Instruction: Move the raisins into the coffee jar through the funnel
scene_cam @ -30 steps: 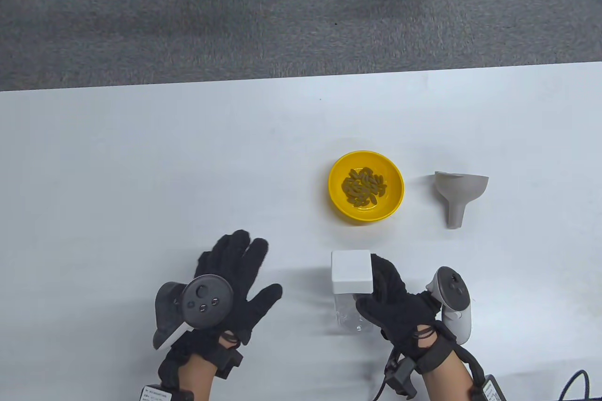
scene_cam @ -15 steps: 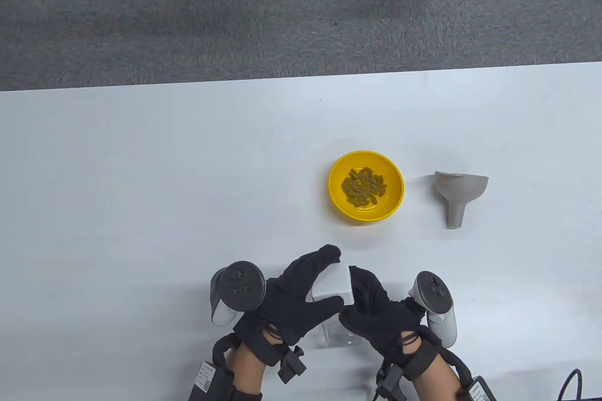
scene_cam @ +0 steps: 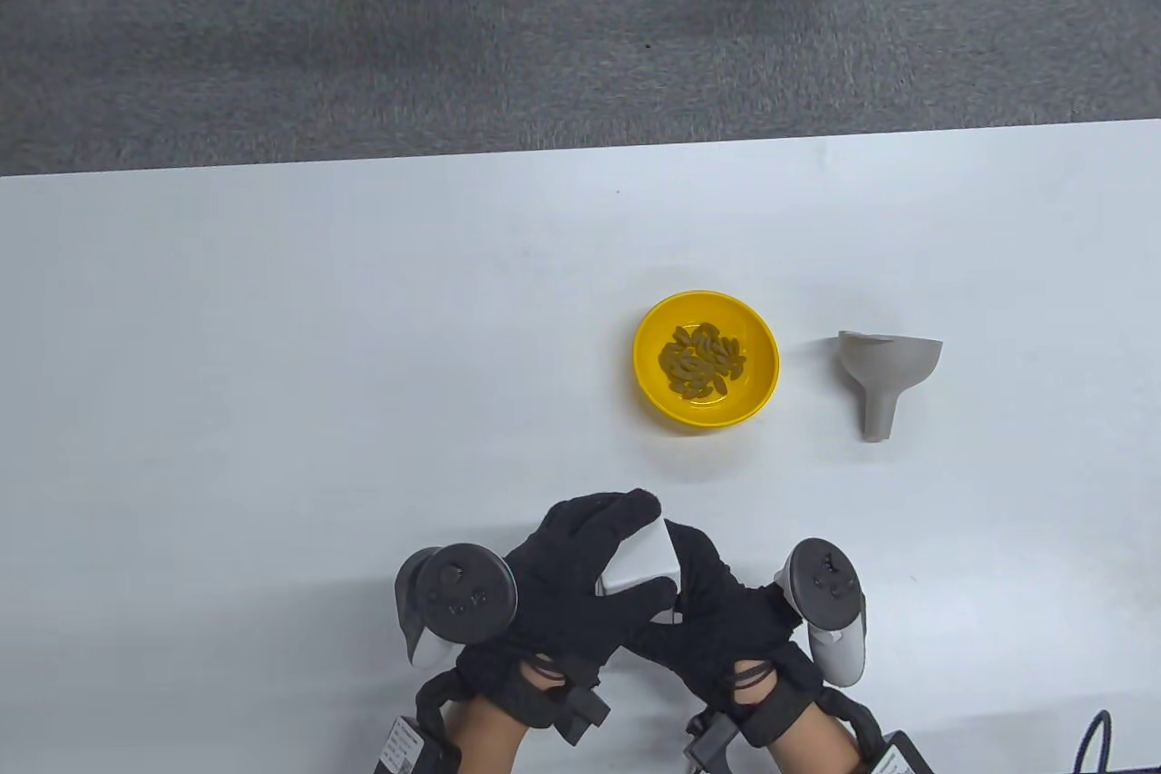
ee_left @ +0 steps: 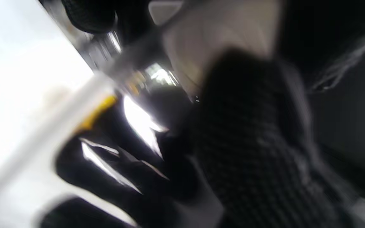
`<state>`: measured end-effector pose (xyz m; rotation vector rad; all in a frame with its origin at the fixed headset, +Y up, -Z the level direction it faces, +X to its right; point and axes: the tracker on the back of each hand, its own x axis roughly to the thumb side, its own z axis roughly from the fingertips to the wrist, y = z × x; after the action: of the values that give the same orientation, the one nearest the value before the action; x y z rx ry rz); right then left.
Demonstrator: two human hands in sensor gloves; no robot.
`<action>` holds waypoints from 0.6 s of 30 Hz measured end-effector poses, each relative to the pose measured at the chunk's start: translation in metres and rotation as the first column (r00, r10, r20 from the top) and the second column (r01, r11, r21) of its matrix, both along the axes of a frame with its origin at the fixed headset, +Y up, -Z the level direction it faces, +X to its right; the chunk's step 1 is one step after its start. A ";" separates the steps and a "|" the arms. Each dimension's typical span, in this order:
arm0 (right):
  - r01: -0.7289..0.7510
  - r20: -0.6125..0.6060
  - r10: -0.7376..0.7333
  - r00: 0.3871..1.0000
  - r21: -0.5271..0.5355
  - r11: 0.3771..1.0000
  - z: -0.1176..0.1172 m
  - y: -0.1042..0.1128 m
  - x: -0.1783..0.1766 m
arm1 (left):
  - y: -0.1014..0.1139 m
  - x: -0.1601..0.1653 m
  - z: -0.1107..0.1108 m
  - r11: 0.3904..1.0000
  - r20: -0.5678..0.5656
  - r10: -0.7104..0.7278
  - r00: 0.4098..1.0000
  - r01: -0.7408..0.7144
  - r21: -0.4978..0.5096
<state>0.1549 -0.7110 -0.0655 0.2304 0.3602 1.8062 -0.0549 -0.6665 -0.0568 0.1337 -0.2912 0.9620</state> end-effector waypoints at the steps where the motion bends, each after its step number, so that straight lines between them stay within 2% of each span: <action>1: -0.046 0.020 0.046 0.999 0.016 0.999 -0.001 -0.001 0.000 | 0.000 0.004 0.001 0.993 -0.046 -0.105 0.993 0.107 0.044; 2: -0.019 0.003 0.019 1.000 -0.025 1.000 -0.002 -0.004 0.000 | 0.000 0.005 0.002 0.992 -0.082 -0.122 0.989 0.125 0.025; 4: 0.019 -0.035 -0.020 0.999 -0.029 0.999 -0.005 -0.004 0.002 | -0.003 0.001 -0.001 0.994 -0.050 -0.108 0.993 0.109 0.015; 6: 0.092 -0.084 -0.097 0.992 -0.057 0.994 -0.009 -0.003 0.007 | -0.012 -0.006 -0.008 0.992 0.098 0.118 0.988 -0.114 -0.050; 7: 0.144 -0.115 -0.153 0.981 -0.087 0.986 -0.011 -0.004 0.008 | -0.017 -0.008 -0.012 0.963 0.175 0.262 0.949 -0.244 -0.117; 8: 0.185 -0.155 -0.203 0.967 -0.122 0.975 -0.012 -0.006 0.009 | -0.022 -0.009 -0.015 0.909 0.227 0.406 0.885 -0.364 -0.204; 9: 0.227 -0.192 -0.255 0.948 -0.155 0.962 -0.013 -0.006 0.009 | -0.027 -0.011 -0.018 0.857 0.261 0.499 0.826 -0.427 -0.288; 10: 0.241 -0.211 -0.278 0.937 -0.183 0.953 -0.013 -0.008 0.009 | -0.029 -0.012 -0.020 0.844 0.299 0.521 0.799 -0.431 -0.320; 12: 0.222 -0.219 -0.258 0.941 -0.177 0.959 -0.012 -0.009 0.009 | -0.032 -0.013 -0.022 0.869 0.331 0.476 0.815 -0.378 -0.318; 15: 0.216 -0.177 -0.248 0.952 -0.182 0.959 -0.007 -0.006 0.005 | -0.029 -0.014 -0.021 0.869 0.247 0.464 0.851 -0.384 -0.311; 16: 0.138 -0.080 -0.148 0.986 -0.123 0.983 -0.003 -0.003 0.004 | -0.026 -0.013 -0.017 0.916 0.143 0.355 0.924 -0.313 -0.252; 17: 0.060 -0.016 -0.062 0.998 -0.075 0.995 -0.001 -0.002 0.004 | -0.024 -0.011 -0.015 0.962 0.062 0.228 0.972 -0.214 -0.172; 18: 0.028 -0.002 -0.029 1.000 -0.054 0.998 -0.002 -0.003 0.005 | -0.023 -0.009 -0.013 0.979 0.038 0.151 0.988 -0.144 -0.146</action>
<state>0.1596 -0.7136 -0.0673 0.1994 0.4058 1.7658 -0.0635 -0.6890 -0.0700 0.0006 -0.2592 1.1313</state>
